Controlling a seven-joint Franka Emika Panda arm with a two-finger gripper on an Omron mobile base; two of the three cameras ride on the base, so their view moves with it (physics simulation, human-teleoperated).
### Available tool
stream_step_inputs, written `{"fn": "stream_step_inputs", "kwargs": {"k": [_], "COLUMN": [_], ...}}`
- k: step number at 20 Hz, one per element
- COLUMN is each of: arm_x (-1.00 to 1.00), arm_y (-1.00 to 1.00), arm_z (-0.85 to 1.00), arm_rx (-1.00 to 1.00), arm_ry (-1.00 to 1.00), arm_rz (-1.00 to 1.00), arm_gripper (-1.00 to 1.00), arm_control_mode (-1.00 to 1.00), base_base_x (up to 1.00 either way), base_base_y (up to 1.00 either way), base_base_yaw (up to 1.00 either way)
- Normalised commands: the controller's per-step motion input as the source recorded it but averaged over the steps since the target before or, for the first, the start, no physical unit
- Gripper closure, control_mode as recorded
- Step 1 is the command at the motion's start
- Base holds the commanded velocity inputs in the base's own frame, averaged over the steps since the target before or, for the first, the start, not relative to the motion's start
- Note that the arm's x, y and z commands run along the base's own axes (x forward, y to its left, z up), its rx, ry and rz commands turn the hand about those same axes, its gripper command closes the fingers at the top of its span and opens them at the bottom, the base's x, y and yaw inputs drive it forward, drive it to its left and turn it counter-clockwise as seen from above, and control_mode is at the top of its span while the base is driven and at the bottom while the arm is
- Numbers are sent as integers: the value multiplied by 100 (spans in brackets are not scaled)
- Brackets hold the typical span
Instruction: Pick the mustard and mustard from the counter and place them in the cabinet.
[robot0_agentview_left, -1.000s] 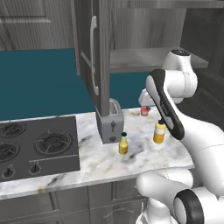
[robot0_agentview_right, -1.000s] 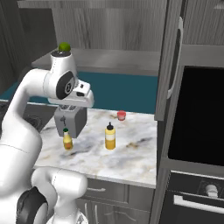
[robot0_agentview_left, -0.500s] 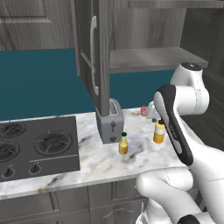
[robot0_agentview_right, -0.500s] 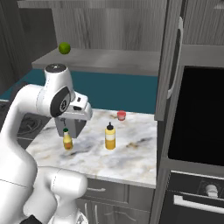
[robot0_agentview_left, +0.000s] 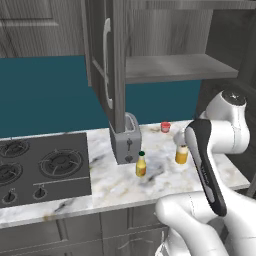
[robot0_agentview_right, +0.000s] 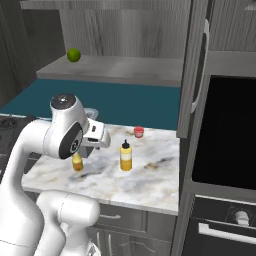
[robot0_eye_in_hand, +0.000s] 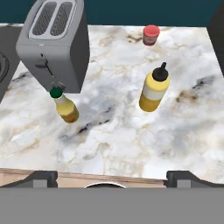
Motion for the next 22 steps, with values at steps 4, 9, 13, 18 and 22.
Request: {"fn": "stream_step_inputs", "kwargs": {"k": [4, 9, 13, 18, 22], "arm_x": [0, 0, 1, 11, 22], "arm_y": [-28, -24, -21, -15, -5], "arm_z": [-7, -15, -24, -19, -14], "arm_rx": [0, 0, 0, 0, -2], "arm_ry": [-3, 0, 0, 0, 0], "arm_rz": [0, 0, 0, 0, 0], "arm_gripper": [-100, -100, -100, -100, -100], "arm_control_mode": [-100, -100, -100, -100, -100], "base_base_x": [0, 0, 0, 0, 0], "base_base_y": [0, 0, 0, 0, 0], "base_base_yaw": [0, 0, 0, 0, 0]}}
